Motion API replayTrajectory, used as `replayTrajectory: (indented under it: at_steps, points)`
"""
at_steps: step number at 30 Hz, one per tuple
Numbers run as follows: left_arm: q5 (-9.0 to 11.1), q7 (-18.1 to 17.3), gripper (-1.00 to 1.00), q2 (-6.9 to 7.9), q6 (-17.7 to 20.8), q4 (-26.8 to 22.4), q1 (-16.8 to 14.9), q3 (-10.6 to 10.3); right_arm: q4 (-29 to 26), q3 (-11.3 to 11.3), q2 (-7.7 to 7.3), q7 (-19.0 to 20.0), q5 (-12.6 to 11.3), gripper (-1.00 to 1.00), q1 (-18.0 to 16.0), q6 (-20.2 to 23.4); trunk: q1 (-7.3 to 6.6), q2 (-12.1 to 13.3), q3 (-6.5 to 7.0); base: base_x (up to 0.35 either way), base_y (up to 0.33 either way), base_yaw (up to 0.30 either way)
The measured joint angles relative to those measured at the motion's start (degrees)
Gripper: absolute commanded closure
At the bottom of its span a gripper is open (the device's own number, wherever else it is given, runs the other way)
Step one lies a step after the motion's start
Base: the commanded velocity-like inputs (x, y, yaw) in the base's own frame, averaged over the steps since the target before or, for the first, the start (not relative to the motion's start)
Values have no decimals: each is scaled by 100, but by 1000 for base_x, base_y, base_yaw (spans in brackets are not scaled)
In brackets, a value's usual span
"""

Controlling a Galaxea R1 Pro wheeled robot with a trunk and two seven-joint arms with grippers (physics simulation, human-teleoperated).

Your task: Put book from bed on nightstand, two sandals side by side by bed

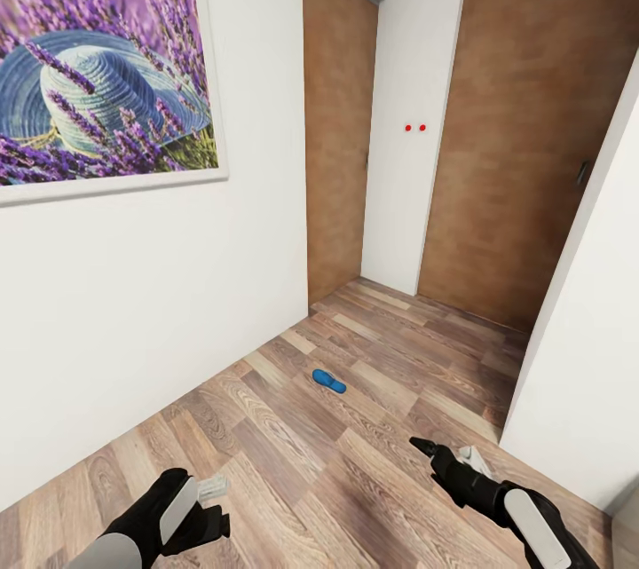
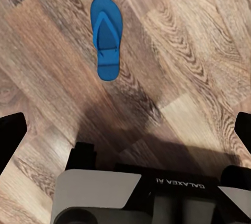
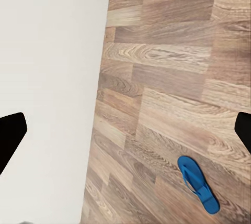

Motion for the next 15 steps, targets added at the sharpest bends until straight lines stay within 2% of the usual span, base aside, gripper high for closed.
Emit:
replayTrajectory:
  at_steps: [15]
  points:
    - [0,1,-100,1,-288,0,0,8,2,-1,3,85,-10,-100,0,0,330,-602,-269,0,0,0]
